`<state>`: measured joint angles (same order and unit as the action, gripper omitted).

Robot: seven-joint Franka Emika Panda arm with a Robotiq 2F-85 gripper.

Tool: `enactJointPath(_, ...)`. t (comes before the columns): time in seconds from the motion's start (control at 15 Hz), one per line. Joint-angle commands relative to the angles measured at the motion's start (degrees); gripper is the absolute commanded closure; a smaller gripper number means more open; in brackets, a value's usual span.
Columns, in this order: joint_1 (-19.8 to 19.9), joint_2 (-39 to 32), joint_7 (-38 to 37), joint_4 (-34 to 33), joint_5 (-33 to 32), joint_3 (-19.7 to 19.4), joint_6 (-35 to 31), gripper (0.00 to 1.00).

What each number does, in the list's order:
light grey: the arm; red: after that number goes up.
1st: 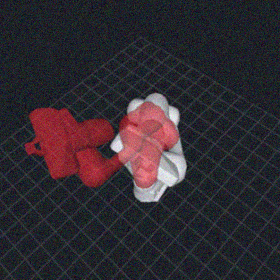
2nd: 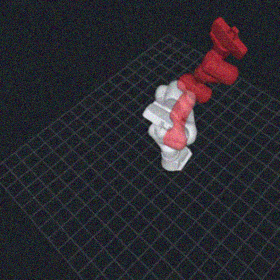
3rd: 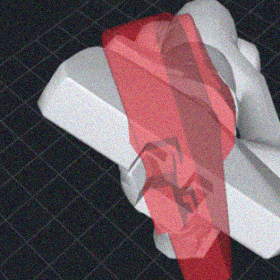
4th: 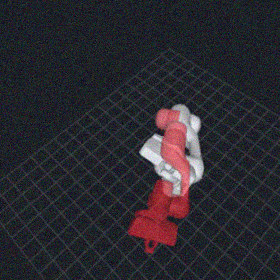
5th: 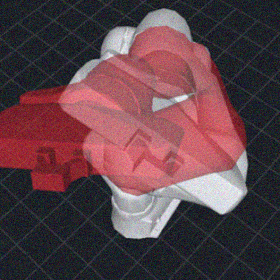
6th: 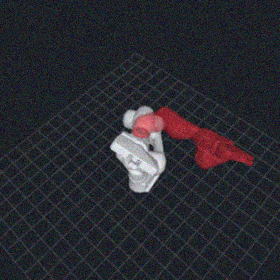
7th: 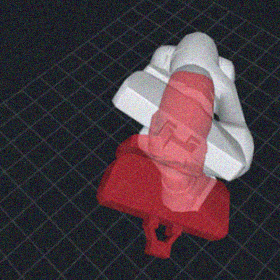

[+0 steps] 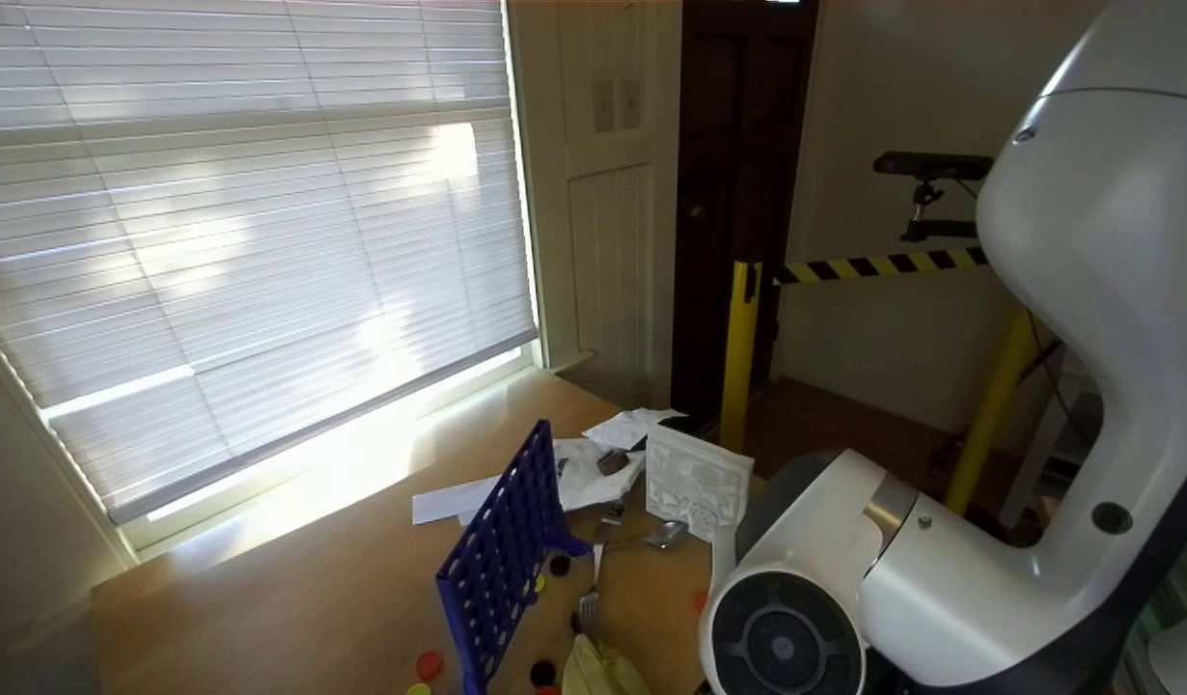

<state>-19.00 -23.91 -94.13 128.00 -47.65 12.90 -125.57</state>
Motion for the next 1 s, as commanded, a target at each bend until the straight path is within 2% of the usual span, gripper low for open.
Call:
enactJointPath(0.0, -1.4, 0.8, -0.3, -0.2, -0.1, -1.2, -0.3, 0.00)
enactJointPath(0.27, 0.6, -1.8, 0.6, -0.7, 1.0, -2.7, -4.2, 0.00)
enactJointPath(0.47, 2.4, -3.2, 0.7, 0.7, 0.4, -4.7, -12.1, 0.00)
enactJointPath(0.67, 3.6, -5.7, 2.4, 0.7, 2.8, -6.0, -17.4, 0.00)
enactJointPath(0.93, 3.4, -9.3, 5.2, -0.1, 6.0, -6.9, -21.5, 0.00)
